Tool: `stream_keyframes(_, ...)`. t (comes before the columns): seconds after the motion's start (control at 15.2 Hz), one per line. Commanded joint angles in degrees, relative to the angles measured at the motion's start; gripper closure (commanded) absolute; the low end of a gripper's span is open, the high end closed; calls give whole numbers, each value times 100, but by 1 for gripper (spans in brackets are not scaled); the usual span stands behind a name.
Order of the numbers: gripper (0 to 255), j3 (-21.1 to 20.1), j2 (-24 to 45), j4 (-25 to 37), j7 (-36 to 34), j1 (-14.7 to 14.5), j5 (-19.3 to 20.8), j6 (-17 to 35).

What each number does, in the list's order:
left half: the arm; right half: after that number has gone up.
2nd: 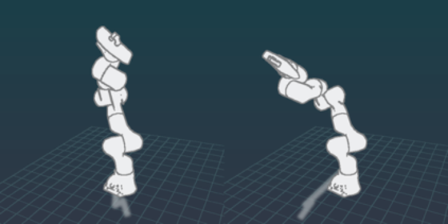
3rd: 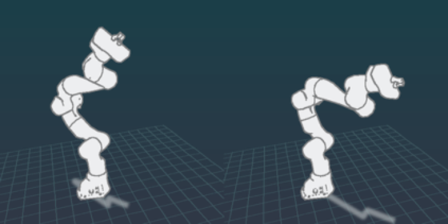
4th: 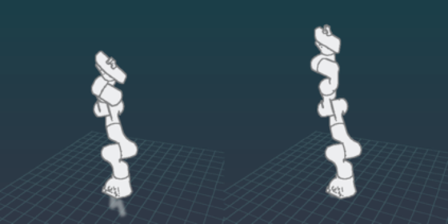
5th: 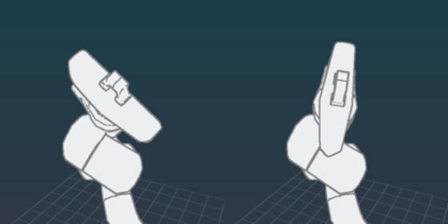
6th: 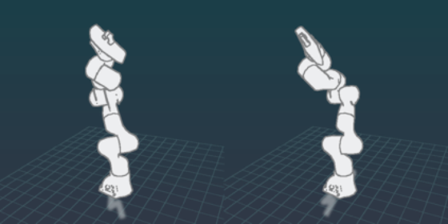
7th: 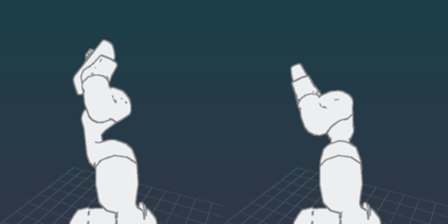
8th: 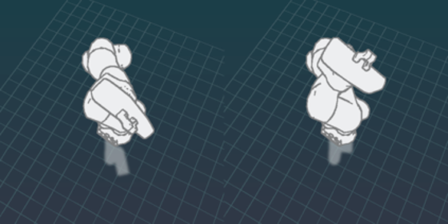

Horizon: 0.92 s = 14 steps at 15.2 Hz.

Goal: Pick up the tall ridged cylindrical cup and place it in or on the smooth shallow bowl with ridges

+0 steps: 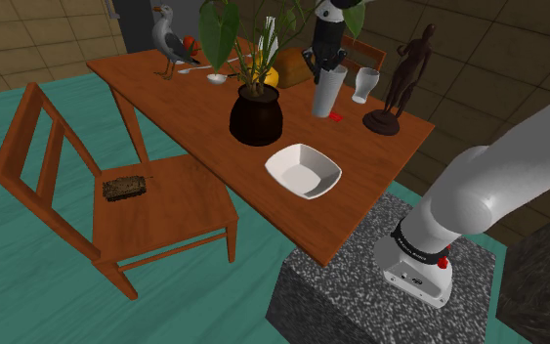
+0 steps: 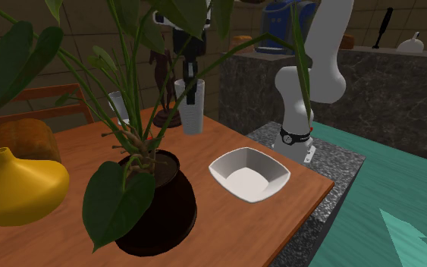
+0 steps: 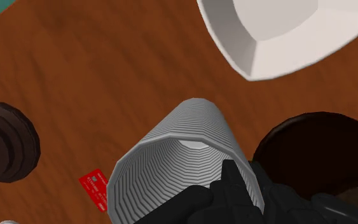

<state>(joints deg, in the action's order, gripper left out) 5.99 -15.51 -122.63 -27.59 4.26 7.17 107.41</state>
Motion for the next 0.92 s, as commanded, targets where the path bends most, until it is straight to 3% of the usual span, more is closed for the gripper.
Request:
stream_keyframes(0.0,255,-167,-277,-213,-252,-95,-25,-96)
stream_keyframes(0.86,255,-1330,-1373,-859,-1793,-758,-565,-675)
